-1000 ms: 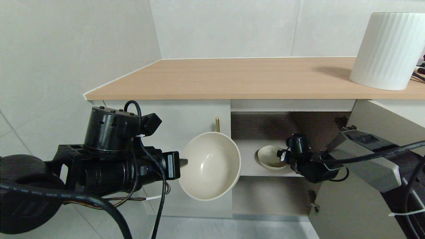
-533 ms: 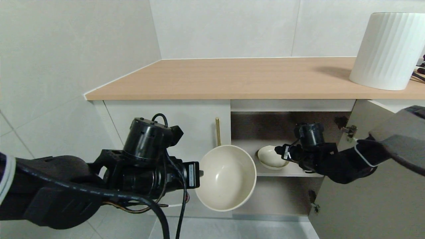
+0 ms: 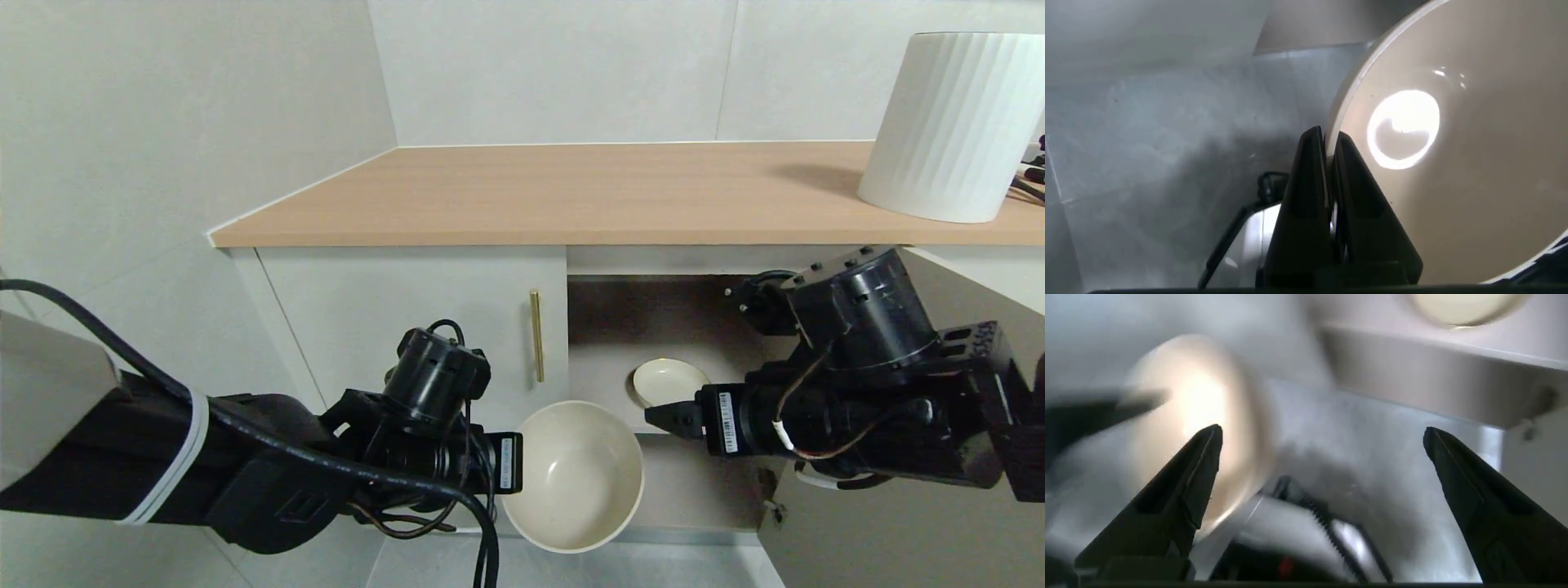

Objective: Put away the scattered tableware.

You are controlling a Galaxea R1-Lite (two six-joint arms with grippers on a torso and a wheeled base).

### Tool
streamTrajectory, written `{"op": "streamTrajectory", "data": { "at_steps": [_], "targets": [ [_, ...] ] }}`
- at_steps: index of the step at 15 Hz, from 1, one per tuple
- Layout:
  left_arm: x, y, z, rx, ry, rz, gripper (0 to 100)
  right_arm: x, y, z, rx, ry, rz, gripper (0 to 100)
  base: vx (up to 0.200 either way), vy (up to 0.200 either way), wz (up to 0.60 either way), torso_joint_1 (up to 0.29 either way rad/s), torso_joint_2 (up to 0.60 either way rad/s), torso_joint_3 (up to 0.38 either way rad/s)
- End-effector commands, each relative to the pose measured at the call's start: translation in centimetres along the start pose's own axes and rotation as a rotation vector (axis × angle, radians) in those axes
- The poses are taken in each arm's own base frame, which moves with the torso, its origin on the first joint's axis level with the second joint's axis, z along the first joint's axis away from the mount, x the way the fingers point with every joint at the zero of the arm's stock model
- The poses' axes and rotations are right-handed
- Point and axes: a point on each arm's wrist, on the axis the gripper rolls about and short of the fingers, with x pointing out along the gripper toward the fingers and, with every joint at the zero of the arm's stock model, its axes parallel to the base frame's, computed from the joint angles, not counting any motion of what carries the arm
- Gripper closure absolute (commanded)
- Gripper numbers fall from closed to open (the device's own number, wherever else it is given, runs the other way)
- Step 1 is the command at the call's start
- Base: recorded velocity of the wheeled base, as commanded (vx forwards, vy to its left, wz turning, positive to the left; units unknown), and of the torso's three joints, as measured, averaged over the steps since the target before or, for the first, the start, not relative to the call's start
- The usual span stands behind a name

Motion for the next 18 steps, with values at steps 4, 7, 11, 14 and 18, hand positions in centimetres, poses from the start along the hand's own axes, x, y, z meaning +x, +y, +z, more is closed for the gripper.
{"op": "streamTrajectory", "data": {
  "at_steps": [4, 7, 11, 14, 18],
  "targets": [
    [0.1, -0.2, -0.2, 0.009, -0.011, 0.025, 100, 1.8, 1.8, -2.5, -0.070, 0.110, 0.011, 0, 0.000, 0.000, 0.00, 0.000, 0.00, 0.000],
    [0.0, -0.3, -0.2, 0.016, -0.014, 0.024, 100, 5.7, 1.9, -4.2, -0.051, 0.185, -0.048, 0, 0.000, 0.000, 0.00, 0.000, 0.00, 0.000],
    [0.0, -0.5, -0.4, 0.022, -0.013, 0.026, 100, 7.1, 2.1, -4.4, -0.021, 0.141, -0.070, 0, 0.000, 0.000, 0.00, 0.000, 0.00, 0.000],
    [0.1, -0.5, -0.4, 0.022, -0.010, 0.026, 100, 7.0, 2.1, -4.3, -0.019, 0.137, -0.068, 100, 0.000, 0.000, 0.00, 0.000, 0.00, 0.000],
    [0.2, -0.5, -0.5, 0.022, -0.006, 0.028, 100, 6.4, 2.1, -4.1, -0.016, 0.125, -0.061, 100, 0.000, 0.000, 0.00, 0.000, 0.00, 0.000]
  ]
}}
